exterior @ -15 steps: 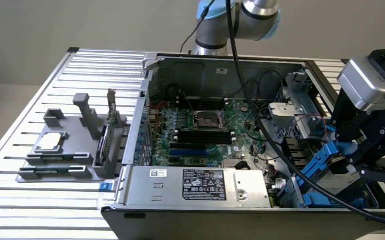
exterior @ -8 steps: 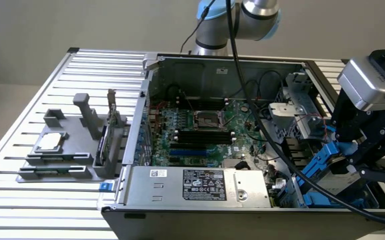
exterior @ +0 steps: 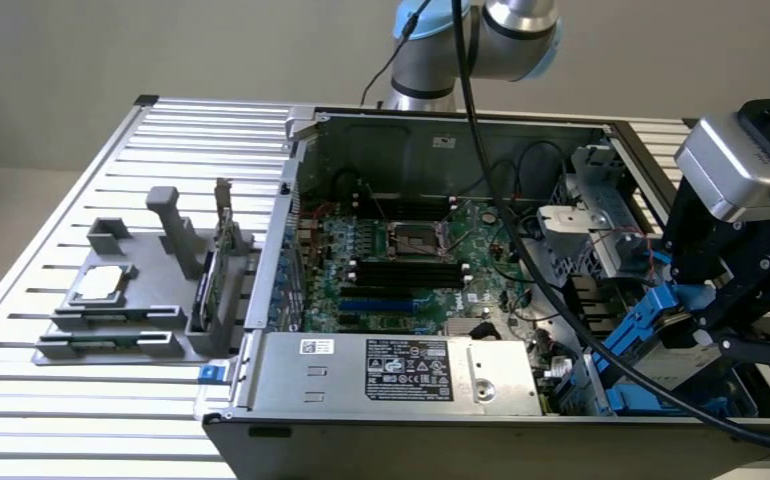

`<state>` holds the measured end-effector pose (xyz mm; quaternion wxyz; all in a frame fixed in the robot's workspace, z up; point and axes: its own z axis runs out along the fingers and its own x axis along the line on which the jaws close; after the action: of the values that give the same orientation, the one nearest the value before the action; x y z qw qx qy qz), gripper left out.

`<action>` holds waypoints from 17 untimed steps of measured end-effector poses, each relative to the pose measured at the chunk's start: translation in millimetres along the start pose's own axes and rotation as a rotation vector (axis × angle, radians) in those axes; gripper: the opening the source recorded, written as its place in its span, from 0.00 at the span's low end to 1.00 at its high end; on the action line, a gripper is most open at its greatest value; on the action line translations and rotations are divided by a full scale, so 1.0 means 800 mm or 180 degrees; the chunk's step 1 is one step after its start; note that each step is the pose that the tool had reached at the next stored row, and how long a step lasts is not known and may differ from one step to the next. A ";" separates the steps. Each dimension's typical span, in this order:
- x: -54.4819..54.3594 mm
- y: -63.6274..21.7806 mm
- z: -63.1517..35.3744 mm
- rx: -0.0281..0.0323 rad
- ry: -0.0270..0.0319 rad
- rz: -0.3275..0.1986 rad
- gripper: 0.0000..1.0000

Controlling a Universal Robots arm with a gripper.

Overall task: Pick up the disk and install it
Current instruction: 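Insert the disk into the insertion slot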

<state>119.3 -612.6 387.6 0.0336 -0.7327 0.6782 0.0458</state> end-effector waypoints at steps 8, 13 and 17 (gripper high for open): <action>0.000 0.000 0.000 0.0000 0.0000 0.0000 0.32; 0.000 0.000 0.000 0.0000 0.0000 0.0000 0.32; 0.000 0.000 0.000 0.0000 0.0000 0.0000 0.32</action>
<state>119.3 -612.6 387.6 0.0336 -0.7327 0.6782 0.0458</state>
